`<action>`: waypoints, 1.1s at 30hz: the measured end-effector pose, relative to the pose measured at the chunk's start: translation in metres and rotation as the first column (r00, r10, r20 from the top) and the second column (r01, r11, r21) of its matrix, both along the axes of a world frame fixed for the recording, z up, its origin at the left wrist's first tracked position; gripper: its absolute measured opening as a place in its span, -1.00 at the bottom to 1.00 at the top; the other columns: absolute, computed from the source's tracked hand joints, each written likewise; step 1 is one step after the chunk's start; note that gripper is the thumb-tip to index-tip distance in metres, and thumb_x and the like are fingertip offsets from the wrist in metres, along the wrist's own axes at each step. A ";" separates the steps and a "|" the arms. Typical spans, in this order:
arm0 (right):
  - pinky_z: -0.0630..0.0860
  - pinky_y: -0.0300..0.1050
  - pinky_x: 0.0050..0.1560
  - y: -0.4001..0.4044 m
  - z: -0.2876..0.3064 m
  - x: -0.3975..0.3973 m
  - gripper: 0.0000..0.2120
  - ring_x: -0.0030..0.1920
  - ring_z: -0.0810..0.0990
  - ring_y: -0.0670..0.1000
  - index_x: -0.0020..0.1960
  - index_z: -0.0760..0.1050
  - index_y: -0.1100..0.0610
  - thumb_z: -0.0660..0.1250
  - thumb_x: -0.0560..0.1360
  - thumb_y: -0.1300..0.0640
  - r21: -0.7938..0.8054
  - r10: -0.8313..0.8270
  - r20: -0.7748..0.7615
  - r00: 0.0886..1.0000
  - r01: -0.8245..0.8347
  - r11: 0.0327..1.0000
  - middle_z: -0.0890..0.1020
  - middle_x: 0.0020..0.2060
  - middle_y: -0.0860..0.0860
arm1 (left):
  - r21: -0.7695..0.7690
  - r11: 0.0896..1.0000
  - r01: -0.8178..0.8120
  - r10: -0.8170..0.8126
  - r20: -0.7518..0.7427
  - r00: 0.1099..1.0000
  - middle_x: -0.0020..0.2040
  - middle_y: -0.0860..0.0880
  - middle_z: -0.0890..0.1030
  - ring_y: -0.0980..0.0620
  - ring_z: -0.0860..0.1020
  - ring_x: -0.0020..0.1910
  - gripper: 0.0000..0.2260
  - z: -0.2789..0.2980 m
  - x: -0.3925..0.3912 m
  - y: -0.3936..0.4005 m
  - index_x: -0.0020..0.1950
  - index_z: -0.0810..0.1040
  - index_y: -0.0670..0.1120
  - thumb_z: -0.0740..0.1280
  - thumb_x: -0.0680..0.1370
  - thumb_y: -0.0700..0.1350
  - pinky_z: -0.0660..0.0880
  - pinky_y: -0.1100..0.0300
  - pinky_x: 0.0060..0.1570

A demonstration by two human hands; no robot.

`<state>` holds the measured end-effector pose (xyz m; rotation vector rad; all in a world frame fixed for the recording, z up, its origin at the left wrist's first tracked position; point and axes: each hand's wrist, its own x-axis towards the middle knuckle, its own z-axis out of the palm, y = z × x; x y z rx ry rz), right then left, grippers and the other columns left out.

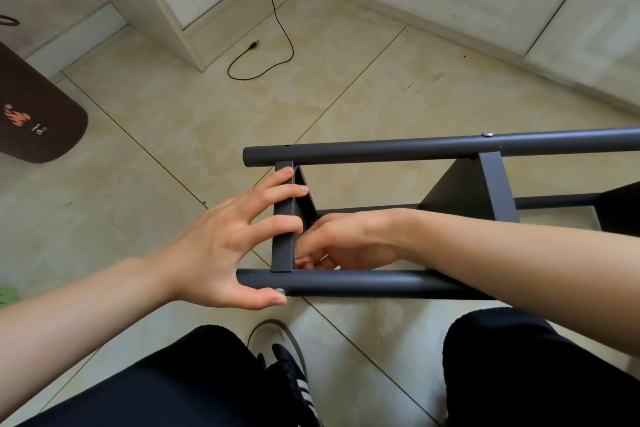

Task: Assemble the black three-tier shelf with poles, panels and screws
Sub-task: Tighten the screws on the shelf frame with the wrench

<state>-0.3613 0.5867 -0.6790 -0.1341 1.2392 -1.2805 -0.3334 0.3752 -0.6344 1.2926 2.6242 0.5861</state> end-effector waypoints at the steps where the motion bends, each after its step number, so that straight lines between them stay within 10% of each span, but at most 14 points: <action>1: 0.44 -0.24 -0.22 0.000 0.000 0.000 -0.76 -0.34 0.48 -0.08 -0.33 0.54 0.07 0.28 0.51 0.17 -0.006 0.003 0.014 1.000 -0.003 1.000 0.53 -0.35 -0.02 | 0.001 1.000 -0.001 0.001 -0.001 1.000 0.57 -0.06 0.25 -0.10 0.05 0.63 -0.43 0.000 0.000 0.000 0.29 0.42 0.05 0.43 0.40 0.29 0.34 0.01 0.34; 33: 0.40 -0.23 -0.20 0.001 0.005 -0.001 -0.77 -0.34 0.45 -0.08 -0.24 0.53 0.11 0.25 0.58 0.23 0.021 -0.009 -0.045 0.999 0.010 1.000 0.50 -0.35 -0.01 | -0.012 1.000 -0.011 0.011 -0.021 1.000 0.56 -0.06 0.27 -0.09 0.07 0.62 -0.42 -0.001 0.000 0.000 0.29 0.43 0.03 0.42 0.39 0.30 0.31 0.04 0.36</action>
